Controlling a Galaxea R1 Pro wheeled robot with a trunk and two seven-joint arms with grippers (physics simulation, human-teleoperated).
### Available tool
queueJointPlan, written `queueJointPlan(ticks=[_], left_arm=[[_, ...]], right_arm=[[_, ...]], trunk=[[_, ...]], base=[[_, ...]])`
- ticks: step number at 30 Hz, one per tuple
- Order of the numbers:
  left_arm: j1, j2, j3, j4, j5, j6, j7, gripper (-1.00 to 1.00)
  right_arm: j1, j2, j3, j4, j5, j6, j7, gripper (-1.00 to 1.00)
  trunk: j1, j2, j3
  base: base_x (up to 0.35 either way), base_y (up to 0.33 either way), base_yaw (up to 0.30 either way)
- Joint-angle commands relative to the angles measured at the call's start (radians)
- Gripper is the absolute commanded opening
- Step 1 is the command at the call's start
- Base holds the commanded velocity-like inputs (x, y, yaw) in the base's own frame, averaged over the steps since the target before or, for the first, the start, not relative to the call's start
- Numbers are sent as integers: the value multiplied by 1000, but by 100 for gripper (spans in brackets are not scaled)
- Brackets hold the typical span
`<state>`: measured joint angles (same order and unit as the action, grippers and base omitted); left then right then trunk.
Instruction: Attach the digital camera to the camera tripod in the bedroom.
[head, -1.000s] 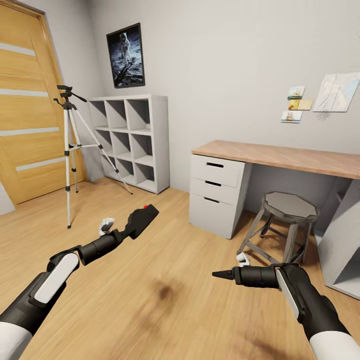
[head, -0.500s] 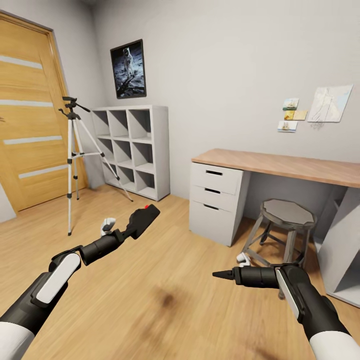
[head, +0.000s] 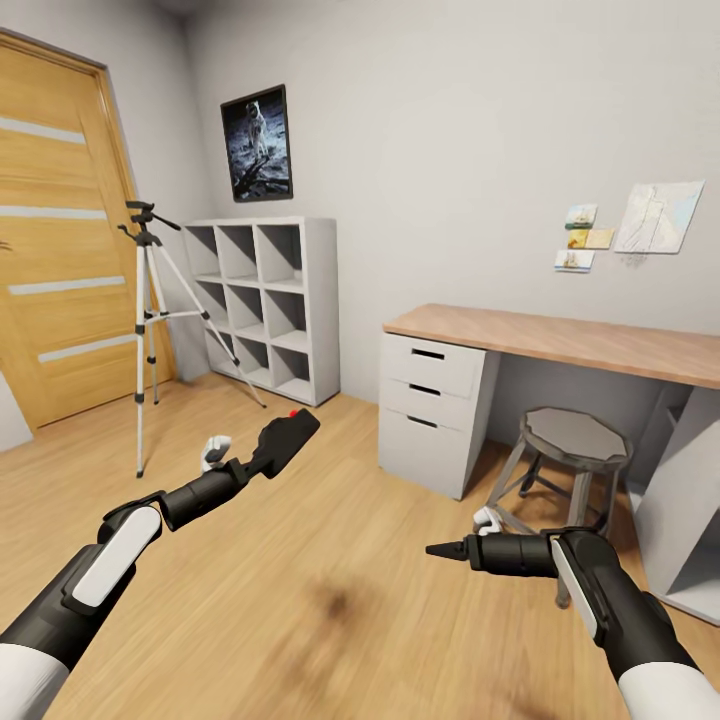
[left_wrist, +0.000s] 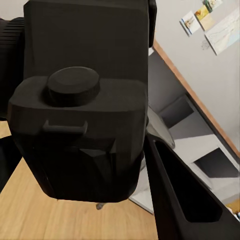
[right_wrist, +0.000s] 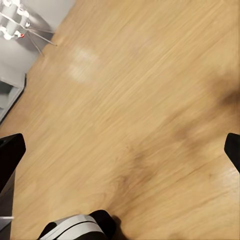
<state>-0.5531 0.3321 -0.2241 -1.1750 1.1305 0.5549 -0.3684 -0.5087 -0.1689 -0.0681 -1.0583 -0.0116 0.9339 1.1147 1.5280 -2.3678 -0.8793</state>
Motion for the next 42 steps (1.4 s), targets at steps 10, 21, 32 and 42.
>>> queueJointPlan(ticks=[10,21,32,42], left_arm=[[-1,0,-1,0,5,3,-1,-100],[-1,0,0,11,6,3,-1,-100],[-1,-1,0,15,6,3,-1,-100],[-1,-1,0,15,8,3,-1,-100]], right_arm=[[-1,2,0,-6,0,8,-71,100],[-1,3,1,-9,2,7,-81,100],[-1,3,1,-9,4,6,-81,100],[-1,3,1,-9,4,6,-82,100]], trunk=[[-39,70,30],[-81,147,65],[-123,224,99],[-161,294,131]], base=[[0,0,0],[0,0,0],[0,0,0],[0,0,0]])
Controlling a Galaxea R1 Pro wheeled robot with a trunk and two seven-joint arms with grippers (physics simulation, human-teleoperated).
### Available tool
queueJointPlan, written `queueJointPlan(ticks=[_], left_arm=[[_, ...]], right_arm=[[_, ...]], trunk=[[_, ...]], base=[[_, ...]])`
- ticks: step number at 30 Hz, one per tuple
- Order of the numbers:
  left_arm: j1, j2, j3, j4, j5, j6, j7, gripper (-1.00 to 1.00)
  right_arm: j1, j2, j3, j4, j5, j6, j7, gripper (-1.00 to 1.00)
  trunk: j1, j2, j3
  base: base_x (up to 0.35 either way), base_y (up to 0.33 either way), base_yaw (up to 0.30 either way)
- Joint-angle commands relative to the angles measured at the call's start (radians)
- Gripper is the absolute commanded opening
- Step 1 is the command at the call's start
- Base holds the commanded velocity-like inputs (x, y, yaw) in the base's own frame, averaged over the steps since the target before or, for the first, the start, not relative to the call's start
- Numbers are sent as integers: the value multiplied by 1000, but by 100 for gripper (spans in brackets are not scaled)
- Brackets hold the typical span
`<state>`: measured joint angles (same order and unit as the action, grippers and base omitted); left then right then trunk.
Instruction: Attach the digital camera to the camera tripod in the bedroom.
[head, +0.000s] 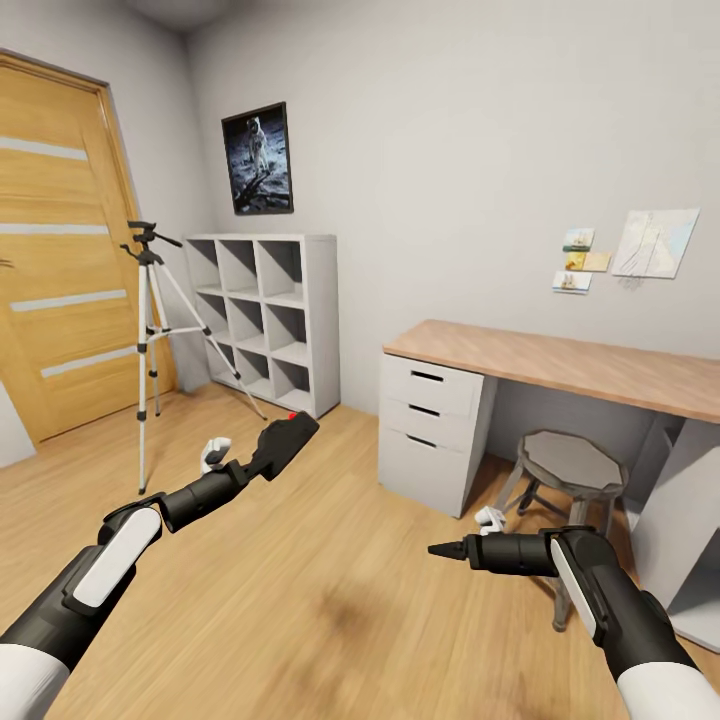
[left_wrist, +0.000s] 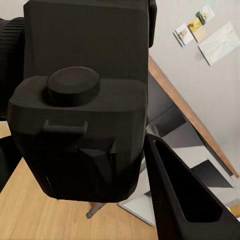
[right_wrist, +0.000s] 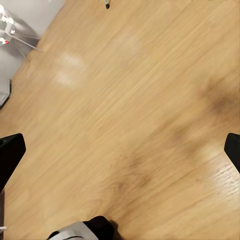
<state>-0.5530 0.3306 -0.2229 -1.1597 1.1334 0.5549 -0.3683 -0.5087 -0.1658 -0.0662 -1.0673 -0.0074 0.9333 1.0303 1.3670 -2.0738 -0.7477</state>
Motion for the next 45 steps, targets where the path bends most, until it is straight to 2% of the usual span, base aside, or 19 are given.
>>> queueJointPlan(ticks=[1,45], left_arm=[[-1,1,-1,0,5,3,-1,-100],[-1,1,0,35,3,3,0,-100]], right_arm=[[-1,0,-1,0,0,7,3,100],[-1,1,-2,4,-3,9,-17,100]], trunk=[[-4,7,2],[-173,315,140]], base=[[0,0,0],[0,0,0]])
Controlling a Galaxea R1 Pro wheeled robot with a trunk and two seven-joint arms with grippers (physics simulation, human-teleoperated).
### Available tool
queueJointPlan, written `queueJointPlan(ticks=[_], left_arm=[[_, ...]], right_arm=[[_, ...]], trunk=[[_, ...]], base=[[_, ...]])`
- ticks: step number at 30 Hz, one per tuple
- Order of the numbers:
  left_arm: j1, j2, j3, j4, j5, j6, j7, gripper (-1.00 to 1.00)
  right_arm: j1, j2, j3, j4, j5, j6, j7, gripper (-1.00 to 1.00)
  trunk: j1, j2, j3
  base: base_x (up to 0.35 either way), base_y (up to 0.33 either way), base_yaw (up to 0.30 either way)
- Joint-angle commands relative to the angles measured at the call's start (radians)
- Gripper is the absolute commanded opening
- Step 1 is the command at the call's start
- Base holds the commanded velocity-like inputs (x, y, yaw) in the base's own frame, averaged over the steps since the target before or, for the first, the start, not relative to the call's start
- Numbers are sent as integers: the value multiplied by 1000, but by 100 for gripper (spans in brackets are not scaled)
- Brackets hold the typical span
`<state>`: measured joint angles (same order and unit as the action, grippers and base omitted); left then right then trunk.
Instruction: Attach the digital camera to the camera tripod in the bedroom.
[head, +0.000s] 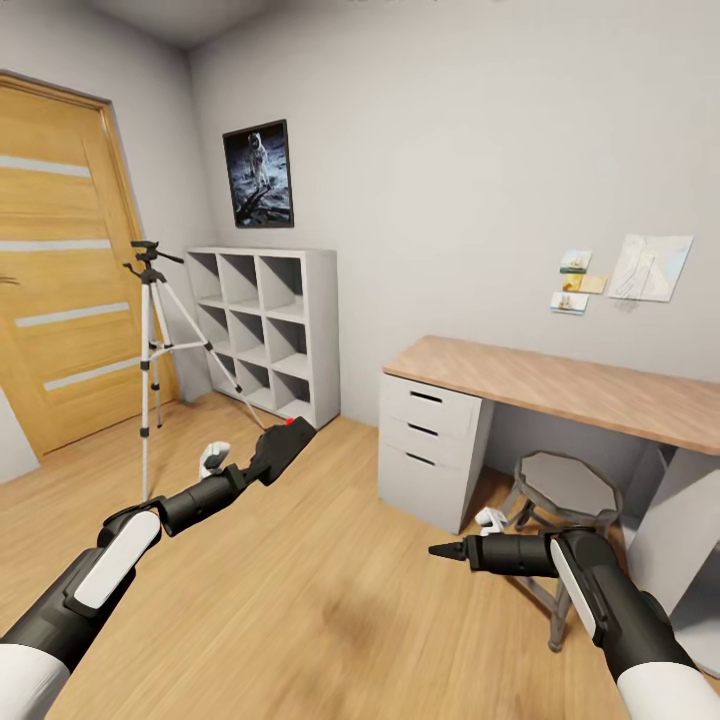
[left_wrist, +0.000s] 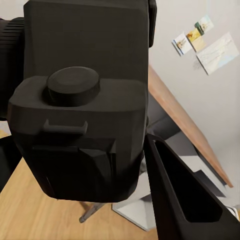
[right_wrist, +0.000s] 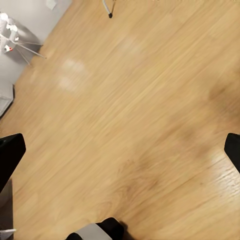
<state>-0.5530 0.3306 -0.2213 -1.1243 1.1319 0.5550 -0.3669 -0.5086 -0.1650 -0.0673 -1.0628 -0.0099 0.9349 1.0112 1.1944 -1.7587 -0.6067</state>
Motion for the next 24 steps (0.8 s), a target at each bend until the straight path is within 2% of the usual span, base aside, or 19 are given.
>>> queueJointPlan(ticks=[1,8,13,14,18,21,23,24], left_arm=[[-1,1,-1,0,5,3,-1,-100],[-1,1,-2,14,7,3,2,-100],[-1,-9,-5,81,6,3,56,-100],[-1,-40,-5,145,-5,-11,147,-100],[-1,-67,-6,168,-32,-41,213,-100],[-1,-77,-5,180,-70,-57,250,-100],[-1,-81,-3,197,-97,-63,265,-100],[-1,-82,-3,218,-110,-66,271,-100]], right_arm=[[-1,0,-1,0,-1,7,2,100],[-1,1,-1,3,-2,7,0,100],[-1,-1,-2,9,-4,6,-34,100],[-1,-4,-4,28,-7,7,-88,100],[-1,-15,-28,77,-7,7,-104,100],[-1,-37,-43,180,-6,-5,-114,100],[-1,-43,-45,235,-4,-20,-115,100],[-1,-49,-47,299,5,-46,-117,100]], trunk=[[-4,7,2],[-31,56,24],[-50,91,40],[-54,98,43],[-69,126,55],[-81,147,65],[-88,161,71],[-92,168,74]], base=[[0,0,0],[0,0,0],[0,0,0],[0,0,0],[0,0,0],[0,0,0],[0,0,0],[0,0,0]])
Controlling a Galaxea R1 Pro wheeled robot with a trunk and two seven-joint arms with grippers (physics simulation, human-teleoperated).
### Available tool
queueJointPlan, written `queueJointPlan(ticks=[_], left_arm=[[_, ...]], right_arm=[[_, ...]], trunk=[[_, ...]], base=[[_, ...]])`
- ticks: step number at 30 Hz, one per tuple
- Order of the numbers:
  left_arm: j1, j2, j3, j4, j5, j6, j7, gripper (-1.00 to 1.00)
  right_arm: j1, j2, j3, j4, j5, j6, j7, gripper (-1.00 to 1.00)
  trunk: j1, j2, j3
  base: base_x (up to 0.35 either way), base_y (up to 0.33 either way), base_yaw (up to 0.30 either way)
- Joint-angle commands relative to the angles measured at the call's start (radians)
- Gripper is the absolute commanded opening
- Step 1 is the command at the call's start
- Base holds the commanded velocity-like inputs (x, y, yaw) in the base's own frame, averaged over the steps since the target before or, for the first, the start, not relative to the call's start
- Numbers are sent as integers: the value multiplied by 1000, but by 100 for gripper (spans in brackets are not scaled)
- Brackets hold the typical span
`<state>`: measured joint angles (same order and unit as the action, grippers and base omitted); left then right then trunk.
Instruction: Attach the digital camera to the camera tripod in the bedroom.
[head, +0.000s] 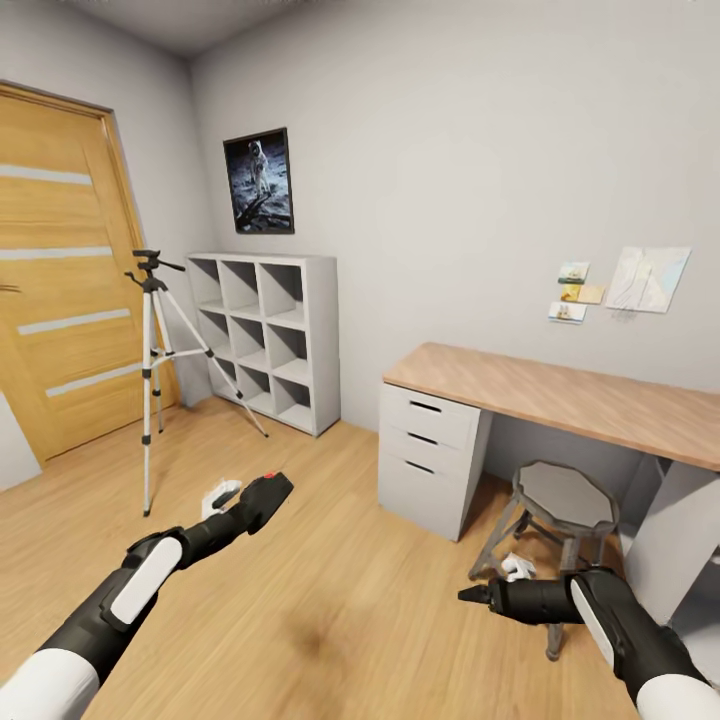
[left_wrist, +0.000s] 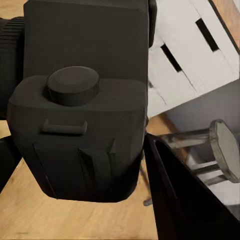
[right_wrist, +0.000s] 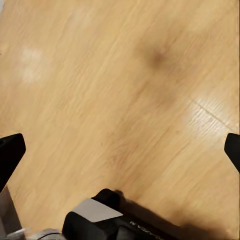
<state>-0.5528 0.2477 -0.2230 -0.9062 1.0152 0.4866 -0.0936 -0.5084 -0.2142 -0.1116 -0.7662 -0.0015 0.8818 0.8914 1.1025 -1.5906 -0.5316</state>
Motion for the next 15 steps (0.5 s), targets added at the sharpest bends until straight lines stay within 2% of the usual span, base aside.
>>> queueJointPlan(ticks=[1,2,4,5,6,8,9,10,11,12,13,14,15], left_arm=[[-1,0,-2,18,1,1,0,-100],[-1,-3,-3,75,-7,-2,3,-100],[-1,-22,-6,269,-25,-24,2,-100],[-1,-27,-7,321,-28,-35,0,-100],[-1,-38,-8,421,-32,-63,-2,-100],[-1,-49,-9,512,-35,-97,-4,-100],[-1,-60,-9,592,-36,-133,-5,-100],[-1,-66,-10,629,-37,-151,-6,-100],[-1,-108,-11,790,-47,-225,-6,-100],[1,-128,-12,834,-62,-242,-1,-100],[4,-136,-12,848,-72,-248,1,-100],[19,-150,-13,869,-101,-258,4,-100],[32,-155,-13,876,-118,-261,5,-100]], right_arm=[[-1,-3,-3,39,4,-9,2,100],[-1,-12,-4,117,28,-53,0,100],[-1,-31,-4,296,96,-193,-9,100],[-1,-35,-5,341,112,-235,-14,100],[-1,-39,-4,432,140,-325,-29,100],[-1,-43,-4,529,161,-419,-55,100],[4,-44,-3,625,176,-511,-98,100],[4,-44,-3,663,181,-557,-125,100],[11,-38,-2,750,192,-750,-312,100],[32,-36,-2,768,192,-806,-388,100],[47,-35,-3,775,191,-829,-422,100],[81,-34,-3,784,191,-862,-476,100],[99,-34,-3,787,190,-875,-495,100]], trunk=[[-4,7,2],[-8,14,5],[-16,28,12],[-19,35,15],[-23,42,18],[-31,56,24],[-35,63,27],[-39,70,31],[-42,77,34],[-46,84,37],[-50,91,40],[-54,98,43],[-58,105,46]], base=[[0,0,0],[0,0,0],[0,0,0],[0,0,0],[0,0,0],[0,0,0],[0,0,0],[0,0,0],[0,0,0],[0,0,0],[0,0,0],[0,0,0],[0,0,0]])
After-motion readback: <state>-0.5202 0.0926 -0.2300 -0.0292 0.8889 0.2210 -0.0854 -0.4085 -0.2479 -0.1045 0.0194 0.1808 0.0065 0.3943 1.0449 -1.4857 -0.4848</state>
